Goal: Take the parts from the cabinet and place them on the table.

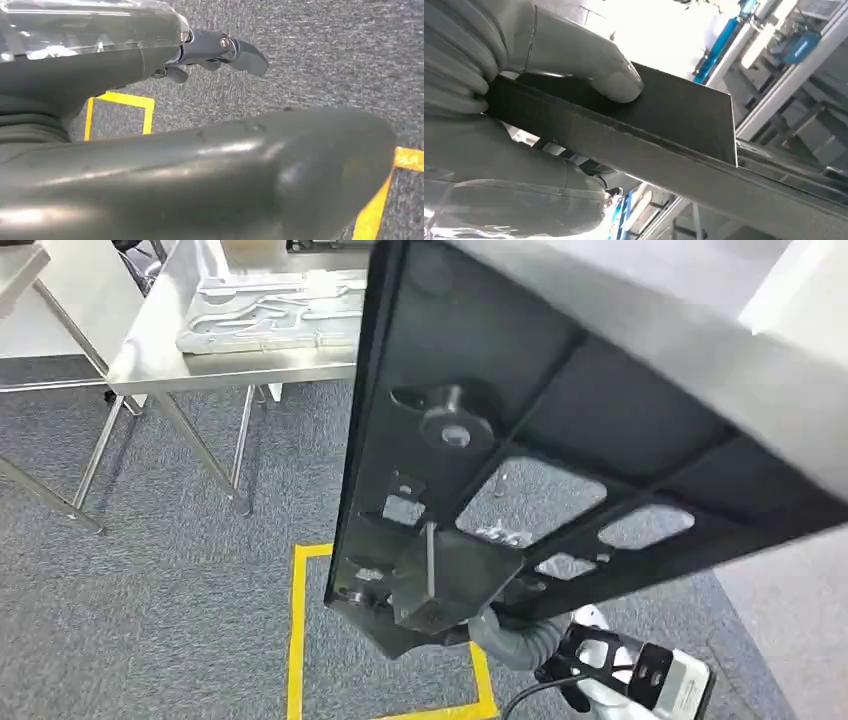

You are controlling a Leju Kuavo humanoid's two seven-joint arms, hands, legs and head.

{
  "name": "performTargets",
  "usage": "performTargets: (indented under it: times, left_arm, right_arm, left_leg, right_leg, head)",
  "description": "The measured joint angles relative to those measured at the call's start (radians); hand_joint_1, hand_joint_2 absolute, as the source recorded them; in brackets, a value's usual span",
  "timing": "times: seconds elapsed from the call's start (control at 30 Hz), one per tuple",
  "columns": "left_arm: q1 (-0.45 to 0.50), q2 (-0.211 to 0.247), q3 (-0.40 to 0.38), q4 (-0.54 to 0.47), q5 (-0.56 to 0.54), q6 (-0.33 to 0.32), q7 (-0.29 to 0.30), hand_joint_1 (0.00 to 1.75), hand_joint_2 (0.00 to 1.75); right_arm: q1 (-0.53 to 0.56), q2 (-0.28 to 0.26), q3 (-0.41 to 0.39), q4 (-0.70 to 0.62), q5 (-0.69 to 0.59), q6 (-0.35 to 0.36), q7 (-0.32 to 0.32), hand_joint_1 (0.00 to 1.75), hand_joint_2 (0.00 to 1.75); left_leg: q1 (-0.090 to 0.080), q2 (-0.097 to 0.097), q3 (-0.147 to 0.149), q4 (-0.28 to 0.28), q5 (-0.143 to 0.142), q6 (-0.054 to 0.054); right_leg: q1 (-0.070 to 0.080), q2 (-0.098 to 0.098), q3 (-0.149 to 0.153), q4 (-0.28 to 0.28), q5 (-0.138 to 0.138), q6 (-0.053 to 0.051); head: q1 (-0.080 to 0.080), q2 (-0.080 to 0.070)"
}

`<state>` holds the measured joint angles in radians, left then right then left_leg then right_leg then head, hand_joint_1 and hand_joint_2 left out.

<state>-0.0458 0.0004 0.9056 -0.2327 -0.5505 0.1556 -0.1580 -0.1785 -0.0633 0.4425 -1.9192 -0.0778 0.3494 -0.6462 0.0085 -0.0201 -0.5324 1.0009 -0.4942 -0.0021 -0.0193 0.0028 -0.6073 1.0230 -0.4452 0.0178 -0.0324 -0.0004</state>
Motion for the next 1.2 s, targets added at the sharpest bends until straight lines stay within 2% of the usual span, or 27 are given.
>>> performTargets:
  times: [0.07,0.1,0.13,0.17,0.2,0.23,0.27,0.3,0.33,0.4,0.43,0.47,0.57,0.6,0.63,0.67,0.73,0.77,0.8,0.83,0.9,0.93,0.97,1.07,1.13,1.17,1.2]
  left_arm:
    - [-0.002,0.0,0.0,0.0,-0.001,0.0,0.001,0.0,0.0]
    - [-0.003,0.0,0.0,0.0,-0.003,0.0,0.001,0.0,0.0]
    - [-0.005,0.0,0.0,0.0,-0.003,0.0,0.001,0.0,0.0]
    - [-0.005,0.0,0.001,0.0,-0.003,0.0,0.002,0.0,0.0]
    - [-0.006,0.001,0.002,0.0,-0.004,0.0,0.002,0.0,0.0]
    - [-0.005,0.001,0.005,0.0,-0.004,0.0,0.002,0.0,0.0]
    - [-0.003,0.001,0.008,0.0,-0.004,0.0,0.002,0.0,0.0]
    - [-0.002,0.001,0.011,0.0,-0.004,0.0,0.003,0.0,0.0]
    - [-0.001,0.001,0.014,0.0,-0.004,0.0,0.003,0.0,0.0]
    - [-0.001,0.003,0.016,0.0,-0.005,0.0,0.003,0.0,0.0]
    - [-0.002,0.007,0.017,0.0,-0.005,0.0,0.004,0.0,0.0]
    - [-0.003,0.006,0.017,0.0,-0.006,0.0,0.005,0.0,0.0]
    - [-0.002,0.009,0.018,0.0,-0.014,0.0,0.005,0.0,0.0]
    - [-0.001,0.008,0.018,0.0,-0.015,0.0,0.005,0.0,0.0]
    - [0.0,0.008,0.018,0.0,-0.015,0.0,0.004,0.0,0.0]
    - [-0.001,0.008,0.018,0.0,-0.017,-0.002,0.004,0.0,0.0]
    - [-0.002,0.008,0.018,0.0,-0.018,-0.003,0.003,0.0,0.0]
    - [-0.002,0.008,0.018,0.0,-0.018,-0.004,0.003,0.0,0.0]
    - [0.0,0.008,0.018,0.0,-0.019,-0.006,0.002,0.0,0.0]
    - [0.001,0.008,0.018,0.0,-0.023,-0.006,0.002,0.0,0.0]
    - [0.001,0.007,0.018,0.0,-0.024,-0.008,0.002,0.0,0.0]
    - [0.002,0.007,0.018,0.0,-0.024,-0.008,0.0,0.0,0.0]
    - [0.0,0.007,0.018,0.0,-0.024,-0.008,-0.001,0.0,0.0]
    - [-0.001,0.006,0.018,0.0,-0.025,-0.009,-0.001,0.0,0.0]
    - [-0.003,0.005,0.018,-0.001,-0.026,-0.009,-0.002,0.0,0.0]
    - [-0.003,0.005,0.018,-0.001,-0.026,-0.01,-0.002,0.0,0.0]
    - [-0.004,0.006,0.018,-0.001,-0.026,-0.01,-0.002,0.0,0.0]
  right_arm:
    - [-0.006,0.0,0.0,-0.001,-0.007,0.004,0.005,1.75,1.75]
    - [-0.009,0.0,0.0,-0.005,-0.009,0.005,0.009,1.75,1.75]
    - [-0.013,0.0,0.0,-0.008,-0.011,0.005,0.009,1.75,1.75]
    - [-0.016,0.0,0.0,-0.008,-0.012,0.005,0.01,1.75,1.75]
    - [-0.016,0.0,0.0,-0.008,-0.013,0.006,0.013,1.75,1.75]
    - [-0.016,0.0,0.0,-0.008,-0.014,0.008,0.016,1.75,1.75]
    - [-0.016,0.0,0.0,-0.008,-0.015,0.008,0.017,1.75,1.75]
    - [-0.016,0.001,0.0,-0.008,-0.018,0.009,0.016,1.75,1.75]
    - [-0.018,0.001,0.0,-0.008,-0.02,0.01,0.016,1.75,1.75]
    - [-0.022,0.002,0.0,-0.008,-0.025,0.013,0.017,1.75,1.75]
    - [-0.025,0.002,0.0,-0.008,-0.028,0.018,0.016,1.75,1.75]
    - [-0.027,0.003,0.0,-0.008,-0.03,0.02,0.017,1.75,1.75]
    - [-0.029,0.003,-0.001,-0.008,-0.032,0.022,0.017,1.75,1.75]
    - [-0.031,0.003,-0.002,-0.009,-0.033,0.023,0.016,1.75,1.75]
    - [-0.032,0.003,-0.005,-0.009,-0.034,0.023,0.016,1.75,1.75]
    - [-0.033,0.003,-0.007,-0.008,-0.036,0.024,0.015,1.75,1.75]
    - [-0.029,0.002,-0.011,-0.006,-0.038,0.024,0.013,1.75,1.75]
    - [-0.028,0.002,-0.012,-0.005,-0.038,0.024,0.013,1.75,1.75]
    - [-0.026,0.002,-0.013,-0.003,-0.039,0.024,0.01,1.75,1.75]
    - [-0.026,0.002,-0.015,-0.003,-0.04,0.024,0.008,1.75,1.75]
    - [-0.026,0.002,-0.018,-0.003,-0.042,0.024,0.005,1.75,1.75]
    - [-0.026,0.002,-0.02,-0.002,-0.042,0.024,0.002,1.75,1.75]
    - [-0.026,0.002,-0.021,-0.001,-0.042,0.025,-0.002,1.75,1.75]
    - [-0.024,0.002,-0.024,0.0,-0.042,0.026,-0.006,1.75,1.75]
    - [-0.024,0.002,-0.026,0.0,-0.041,0.027,-0.01,1.75,1.75]
    - [-0.024,0.002,-0.026,0.0,-0.041,0.027,-0.011,1.75,1.75]
    - [-0.023,0.002,-0.027,0.0,-0.041,0.028,-0.012,1.75,1.75]
  left_leg:
    - [0.005,0.001,0.007,-0.007,-0.005,-0.015]
    - [0.009,0.003,0.009,0.002,-0.013,-0.019]
    - [0.009,0.009,-0.006,0.04,-0.032,-0.023]
    - [0.009,0.012,-0.043,0.108,-0.065,-0.026]
    - [0.009,0.012,-0.091,0.198,-0.103,-0.029]
    - [0.009,0.013,-0.139,0.281,-0.129,-0.031]
    - [0.009,0.013,-0.171,0.327,-0.13,-0.031]
    - [0.009,0.013,-0.179,0.322,-0.105,-0.028]
    - [0.009,0.013,-0.161,0.267,-0.059,-0.023]
    - [0.005,0.014,-0.086,0.084,0.047,-0.007]
    - [-0.001,0.016,-0.061,0.031,0.051,0.005]
    - [-0.006,0.018,-0.056,0.017,0.044,0.007]
    - [-0.011,0.015,-0.057,0.017,0.04,0.018]
    - [0.002,0.014,-0.044,0.001,0.047,0.025]
    - [0.001,0.015,-0.035,-0.007,0.046,0.03]
    - [0.002,0.016,-0.031,-0.008,0.044,0.035]
    - [0.001,0.016,-0.026,-0.008,0.038,0.04]
    - [0.001,0.016,-0.024,-0.007,0.034,0.039]
    - [0.001,0.015,-0.018,-0.007,0.029,0.038]
    - [0.001,0.014,-0.009,-0.006,0.022,0.036]
    - [0.002,0.011,0.011,-0.005,0.007,0.03]
    - [0.002,0.011,0.016,-0.005,-0.001,0.025]
    - [-0.006,0.01,0.016,0.0,-0.011,0.016]
    - [-0.001,0.012,0.024,-0.011,-0.019,0.0]
    - [0.003,0.015,0.031,0.006,-0.029,-0.012]
    - [0.004,0.015,0.012,0.045,-0.049,-0.015]
    - [0.005,0.015,-0.036,0.135,-0.093,-0.021]
  right_leg:
    - [0.005,0.002,0.004,-0.005,-0.004,-0.018]
    - [-0.001,0.001,0.012,-0.011,-0.003,-0.025]
    - [-0.001,-0.002,0.018,-0.012,-0.007,-0.032]
    - [0.0,-0.004,0.021,-0.012,-0.01,-0.037]
    - [0.003,-0.006,0.025,-0.012,-0.015,-0.04]
    - [0.006,-0.007,0.028,-0.012,-0.019,-0.043]
    - [0.008,-0.007,0.032,-0.012,-0.022,-0.043]
    - [0.01,-0.005,0.039,-0.012,-0.027,-0.044]
    - [0.012,-0.005,0.047,-0.012,-0.032,-0.044]
    - [0.016,-0.005,0.067,-0.012,-0.044,-0.041]
    - [0.017,-0.005,0.071,-0.012,-0.048,-0.038]
    - [0.022,-0.003,0.07,-0.009,-0.053,-0.03]
    - [0.017,-0.005,0.073,-0.018,-0.056,-0.014]
    - [0.022,-0.005,0.077,-0.017,-0.062,-0.006]
    - [0.019,-0.003,0.072,0.008,-0.075,-0.003]
    - [0.017,-0.002,0.04,0.07,-0.107,-0.001]
    - [0.012,-0.002,-0.058,0.234,-0.169,0.005]
    - [0.011,-0.002,-0.098,0.291,-0.176,0.009]
    - [0.008,-0.003,-0.118,0.299,-0.155,0.012]
    - [0.004,-0.003,-0.109,0.256,-0.11,0.013]
    - [0.002,-0.004,-0.042,0.087,0.001,0.01]
    - [0.002,-0.004,-0.013,0.008,0.031,0.006]
    - [0.009,-0.003,0.0,-0.008,0.012,0.002]
    - [0.013,0.002,-0.001,-0.004,0.003,-0.017]
    - [0.004,0.002,0.016,-0.018,0.003,-0.031]
    - [0.004,0.0,0.021,-0.019,-0.002,-0.037]
    - [0.005,-0.002,0.028,-0.019,-0.007,-0.041]
  head:
    - [0.0,0.0]
    - [0.0,0.0]
    - [0.0,0.0]
    - [0.0,0.0]
    - [0.0,0.0]
    - [0.0,0.0]
    - [0.0,0.0]
    - [0.0,0.0]
    - [0.0,0.0]
    - [0.0,0.0]
    - [0.0,0.0]
    - [0.0,0.0]
    - [0.0,0.0]
    - [0.0,0.0]
    - [0.0,0.0]
    - [0.0,0.0]
    - [0.0,0.0]
    - [0.0,0.0]
    - [0.0,0.0]
    - [0.0,0.0]
    - [0.0,0.0]
    - [0.0,0.0]
    - [0.0,0.0]
    - [0.0,0.0]
    - [0.0,0.0]
    - [0.0,0.0]
    - [0.0,0.0]
